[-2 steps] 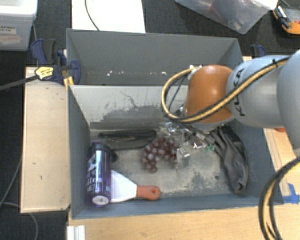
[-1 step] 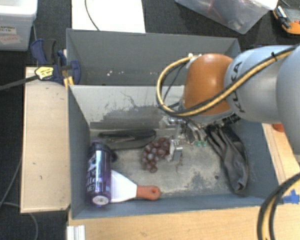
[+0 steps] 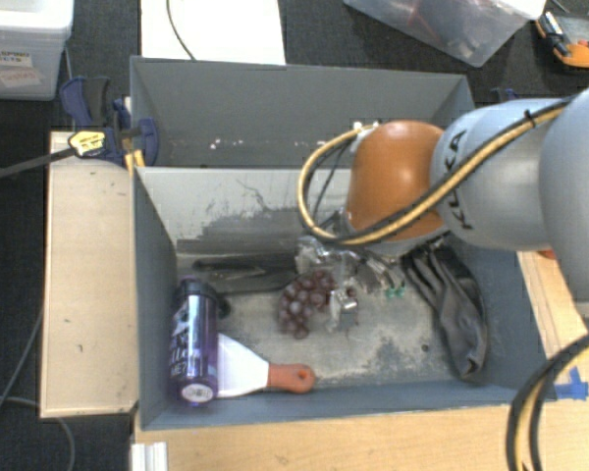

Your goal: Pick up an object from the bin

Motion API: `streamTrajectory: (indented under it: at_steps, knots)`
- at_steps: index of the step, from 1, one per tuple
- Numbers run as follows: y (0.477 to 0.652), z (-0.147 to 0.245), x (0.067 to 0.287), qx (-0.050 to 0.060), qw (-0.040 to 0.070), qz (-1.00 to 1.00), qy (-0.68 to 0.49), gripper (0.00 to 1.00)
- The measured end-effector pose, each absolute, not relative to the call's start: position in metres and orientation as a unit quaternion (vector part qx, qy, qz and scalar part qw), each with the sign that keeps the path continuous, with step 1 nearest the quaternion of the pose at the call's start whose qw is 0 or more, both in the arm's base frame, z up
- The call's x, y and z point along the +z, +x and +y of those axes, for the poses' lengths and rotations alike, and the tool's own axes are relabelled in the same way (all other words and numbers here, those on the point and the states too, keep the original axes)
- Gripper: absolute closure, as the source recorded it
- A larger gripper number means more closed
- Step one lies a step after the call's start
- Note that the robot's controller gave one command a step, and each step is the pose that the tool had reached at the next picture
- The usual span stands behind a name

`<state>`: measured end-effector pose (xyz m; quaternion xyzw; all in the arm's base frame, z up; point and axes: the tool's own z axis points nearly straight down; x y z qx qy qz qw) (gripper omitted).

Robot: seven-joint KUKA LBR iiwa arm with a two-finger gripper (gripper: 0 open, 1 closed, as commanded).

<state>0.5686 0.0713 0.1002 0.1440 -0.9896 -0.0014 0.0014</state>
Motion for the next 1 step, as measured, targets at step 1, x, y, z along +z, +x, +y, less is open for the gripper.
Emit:
streamTrajectory:
  at_steps: [1]
  knots:
    - [0.5743,0.0726,0.0743,-0.002,-0.01,-0.998,0.055,0.0]
